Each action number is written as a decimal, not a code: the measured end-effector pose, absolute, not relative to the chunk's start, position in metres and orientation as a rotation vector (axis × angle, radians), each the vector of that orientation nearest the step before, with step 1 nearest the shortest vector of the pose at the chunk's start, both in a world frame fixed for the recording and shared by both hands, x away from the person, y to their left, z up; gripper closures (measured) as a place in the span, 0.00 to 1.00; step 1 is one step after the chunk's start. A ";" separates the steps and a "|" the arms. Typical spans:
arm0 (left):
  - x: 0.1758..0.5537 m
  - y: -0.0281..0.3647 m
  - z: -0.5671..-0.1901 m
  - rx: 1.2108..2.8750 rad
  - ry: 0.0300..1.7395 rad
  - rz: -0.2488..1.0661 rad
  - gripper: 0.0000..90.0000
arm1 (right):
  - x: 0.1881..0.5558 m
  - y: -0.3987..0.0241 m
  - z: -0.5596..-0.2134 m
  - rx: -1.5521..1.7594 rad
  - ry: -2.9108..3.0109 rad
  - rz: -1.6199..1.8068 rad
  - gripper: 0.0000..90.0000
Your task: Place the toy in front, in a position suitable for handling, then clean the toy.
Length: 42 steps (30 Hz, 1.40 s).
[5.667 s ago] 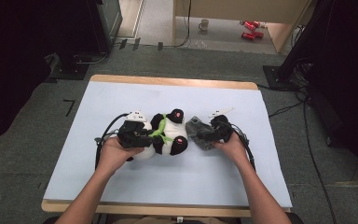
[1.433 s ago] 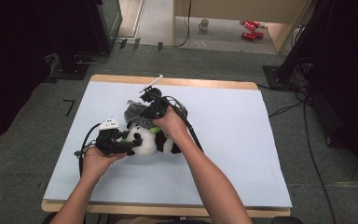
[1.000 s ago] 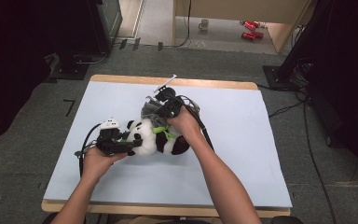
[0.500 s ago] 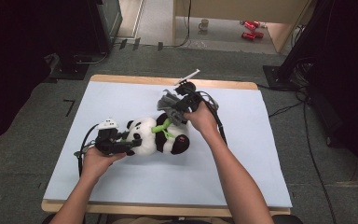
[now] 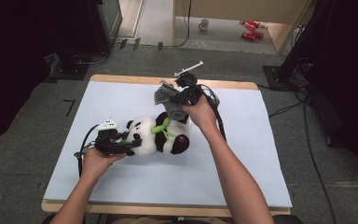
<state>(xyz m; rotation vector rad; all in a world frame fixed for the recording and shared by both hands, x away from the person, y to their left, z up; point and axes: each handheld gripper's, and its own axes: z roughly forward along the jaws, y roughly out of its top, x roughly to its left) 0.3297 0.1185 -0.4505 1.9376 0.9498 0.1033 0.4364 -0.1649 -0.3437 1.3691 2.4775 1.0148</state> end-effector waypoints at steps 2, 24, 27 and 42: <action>0.330 0.119 -0.451 1.939 0.946 0.102 0.48 | 0.436 -0.152 -0.343 1.344 2.494 1.031 0.86; 0.332 0.118 -0.450 1.943 0.971 0.090 0.48 | 0.440 -0.067 -0.390 1.218 2.691 0.822 0.86; 0.332 0.119 -0.450 1.946 0.970 0.088 0.48 | 0.441 -0.082 -0.392 1.255 2.666 0.815 0.86; 0.330 0.117 -0.450 1.941 0.975 0.095 0.47 | 0.438 -0.145 -0.376 1.334 2.563 0.885 0.85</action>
